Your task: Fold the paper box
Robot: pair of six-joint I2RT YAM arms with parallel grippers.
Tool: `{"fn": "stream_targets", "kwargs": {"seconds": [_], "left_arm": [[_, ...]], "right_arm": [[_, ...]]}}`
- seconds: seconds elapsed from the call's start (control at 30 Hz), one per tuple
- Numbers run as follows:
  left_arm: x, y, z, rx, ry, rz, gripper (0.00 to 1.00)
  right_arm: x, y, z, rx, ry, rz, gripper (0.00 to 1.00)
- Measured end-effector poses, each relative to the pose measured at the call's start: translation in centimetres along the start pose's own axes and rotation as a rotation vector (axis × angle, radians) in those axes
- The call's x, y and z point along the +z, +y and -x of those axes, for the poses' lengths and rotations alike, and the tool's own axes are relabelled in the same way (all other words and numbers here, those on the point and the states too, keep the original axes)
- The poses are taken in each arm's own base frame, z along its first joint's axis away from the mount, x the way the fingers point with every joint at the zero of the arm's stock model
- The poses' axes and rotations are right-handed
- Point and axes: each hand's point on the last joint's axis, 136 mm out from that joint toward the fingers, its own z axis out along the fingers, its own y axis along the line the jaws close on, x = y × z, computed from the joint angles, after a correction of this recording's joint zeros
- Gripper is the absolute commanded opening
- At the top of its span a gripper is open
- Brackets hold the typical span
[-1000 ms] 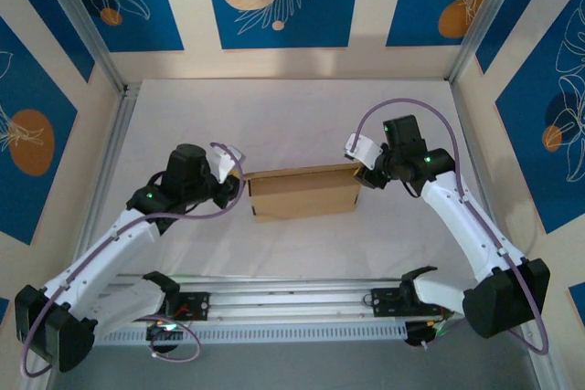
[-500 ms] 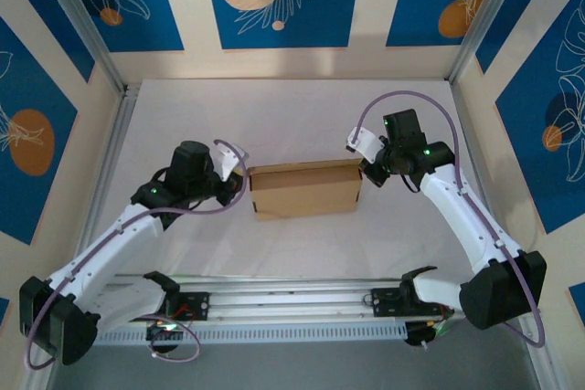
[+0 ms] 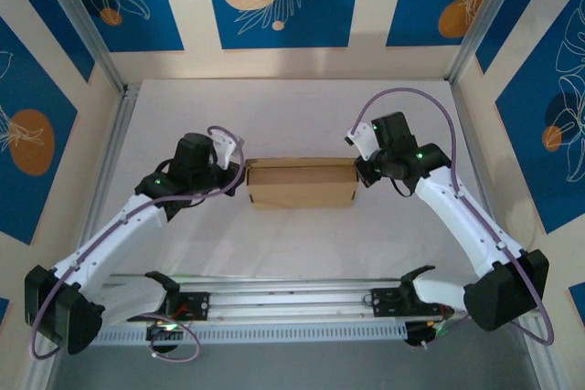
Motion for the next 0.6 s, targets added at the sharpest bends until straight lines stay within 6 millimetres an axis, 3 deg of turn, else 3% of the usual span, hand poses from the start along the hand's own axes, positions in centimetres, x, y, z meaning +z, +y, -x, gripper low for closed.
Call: {"fn": "stream_targets", "kwargs": {"seconds": [0.17,0.6], "left_arm": [[0.5,0.5,0.4,-0.079,0.009,0.026,0.0],[0.7,0.8,0.8,-0.187,-0.002,0.047,0.0]], "right_arm": [[-0.1,-0.1,0.8,0.135,0.047,-0.016,0.0],[0.8,0.2,0.6,0.432,0.172,-0.017,0.0]]}}
